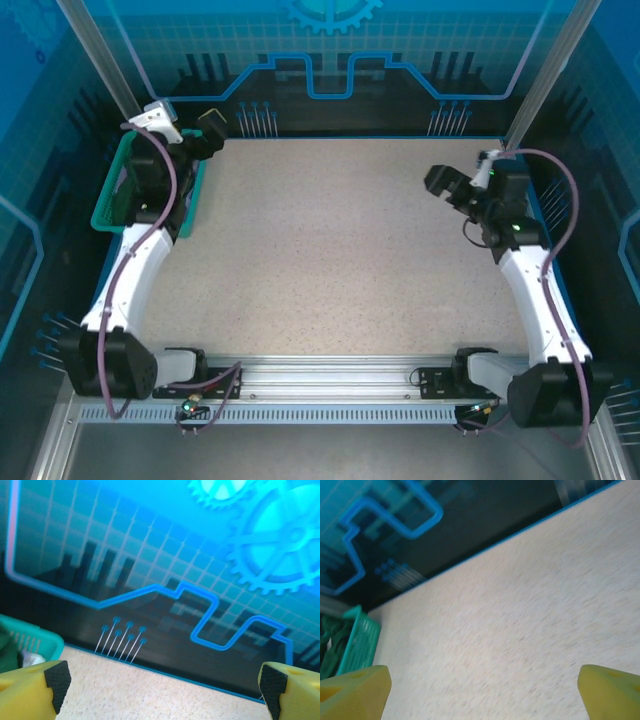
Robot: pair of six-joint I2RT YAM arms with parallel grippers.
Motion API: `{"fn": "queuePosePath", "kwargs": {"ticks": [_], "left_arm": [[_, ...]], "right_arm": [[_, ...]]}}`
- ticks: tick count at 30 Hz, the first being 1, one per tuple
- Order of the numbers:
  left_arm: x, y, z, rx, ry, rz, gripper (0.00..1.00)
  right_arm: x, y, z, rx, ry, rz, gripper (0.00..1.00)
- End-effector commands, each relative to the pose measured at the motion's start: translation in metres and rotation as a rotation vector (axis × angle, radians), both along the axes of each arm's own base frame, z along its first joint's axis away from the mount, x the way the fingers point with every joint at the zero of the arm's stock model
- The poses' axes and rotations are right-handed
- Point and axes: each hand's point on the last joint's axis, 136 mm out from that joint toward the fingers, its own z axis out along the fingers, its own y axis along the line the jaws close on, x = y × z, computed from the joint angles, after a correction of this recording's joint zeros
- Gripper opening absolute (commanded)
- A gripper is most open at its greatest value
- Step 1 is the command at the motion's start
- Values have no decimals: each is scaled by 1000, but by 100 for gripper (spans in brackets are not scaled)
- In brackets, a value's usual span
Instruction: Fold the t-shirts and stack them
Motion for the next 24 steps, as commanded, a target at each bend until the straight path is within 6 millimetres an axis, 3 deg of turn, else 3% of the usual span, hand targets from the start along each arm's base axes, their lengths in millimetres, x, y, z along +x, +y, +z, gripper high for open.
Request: {"fn": "queuePosePath", "kwargs": {"ticks": [1, 6, 9, 12, 16, 19, 22, 24], "left_arm": [[20, 34, -11, -112, 109, 185, 99], [50, 72, -81, -251, 489, 432, 96], [66, 87, -107, -247, 636, 477, 95], [73, 112, -134, -267, 740, 535, 93], [78, 138, -175, -329, 857, 558, 93], [79, 147, -204, -354, 954, 513, 90], [68, 159, -237, -362, 1077, 509, 88], [64, 157, -258, -390, 1137, 461, 85]], "right_arm": [[-30, 77, -12, -85, 98, 226, 97], [-78, 165, -76, -271, 277, 501, 95], [-105, 195, -110, -400, 388, 624, 89], [-121, 214, -128, -490, 436, 691, 88], [-130, 232, -131, -509, 427, 738, 88], [-130, 233, -130, -522, 424, 733, 88], [-129, 233, -132, -523, 431, 724, 88], [-129, 234, -133, -521, 435, 721, 88]]}}
